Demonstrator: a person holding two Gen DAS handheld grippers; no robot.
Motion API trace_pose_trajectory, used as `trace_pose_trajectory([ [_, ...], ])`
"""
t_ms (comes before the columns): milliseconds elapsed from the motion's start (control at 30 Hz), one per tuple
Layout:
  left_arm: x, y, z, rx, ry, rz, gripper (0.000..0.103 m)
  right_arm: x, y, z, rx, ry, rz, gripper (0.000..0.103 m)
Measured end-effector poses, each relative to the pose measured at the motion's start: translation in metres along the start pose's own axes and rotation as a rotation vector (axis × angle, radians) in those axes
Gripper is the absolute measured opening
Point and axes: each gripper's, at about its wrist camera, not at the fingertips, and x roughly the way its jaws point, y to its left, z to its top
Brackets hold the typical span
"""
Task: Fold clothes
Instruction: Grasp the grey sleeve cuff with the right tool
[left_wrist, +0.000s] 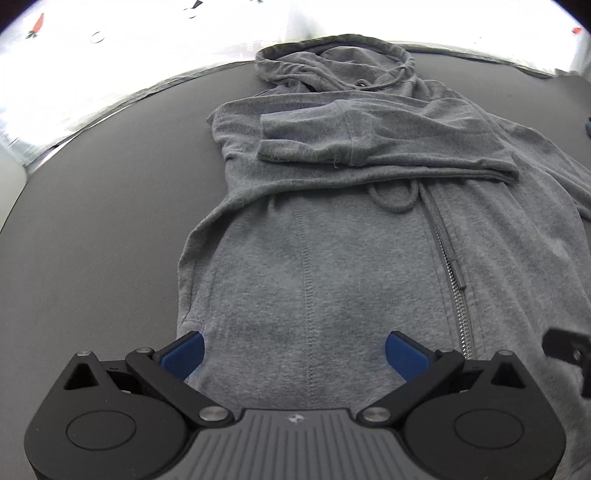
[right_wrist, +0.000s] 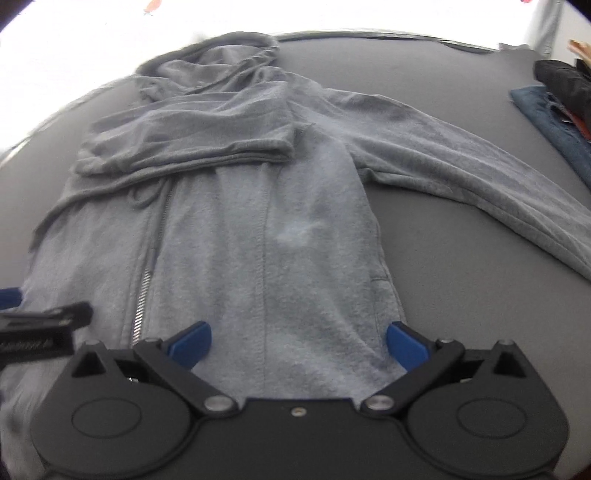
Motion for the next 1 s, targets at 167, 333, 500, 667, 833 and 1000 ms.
trace_pose_trajectory([
  [167, -0.021, -0.057, 0.009, -0.053, -0.015, -0.106, 0.103, -0.037, -0.104, -0.007, 0.136, -0.126, 0.085, 0.100],
  [333, -0.017, -0.138, 0.008, 0.011, 0.025, -0.127, 0.103, -0.074, -0.218, -0.016, 0.253, -0.272, -0.134, 0.097],
  [500, -0.018, -0.193, 0.001, 0.145, 0.035, -0.097, 0.103, -0.107, -0.309, -0.053, 0.423, -0.321, -0.403, 0.091],
  [667, -0.012, -0.191, 0.010, 0.068, 0.096, -0.110, 0.103, -0.111, -0.367, -0.083, 0.647, -0.311, -0.495, 0.083],
  [833, -0.012, -0.192, 0.014, 0.043, 0.115, -0.108, 0.103, -0.105, -0.386, -0.082, 0.680, -0.335, -0.469, 0.074],
  [1000, -0.015, -0.188, 0.012, 0.049, 0.105, -0.126, 0.103, -0.093, -0.381, -0.063, 0.622, -0.331, -0.542, 0.044],
])
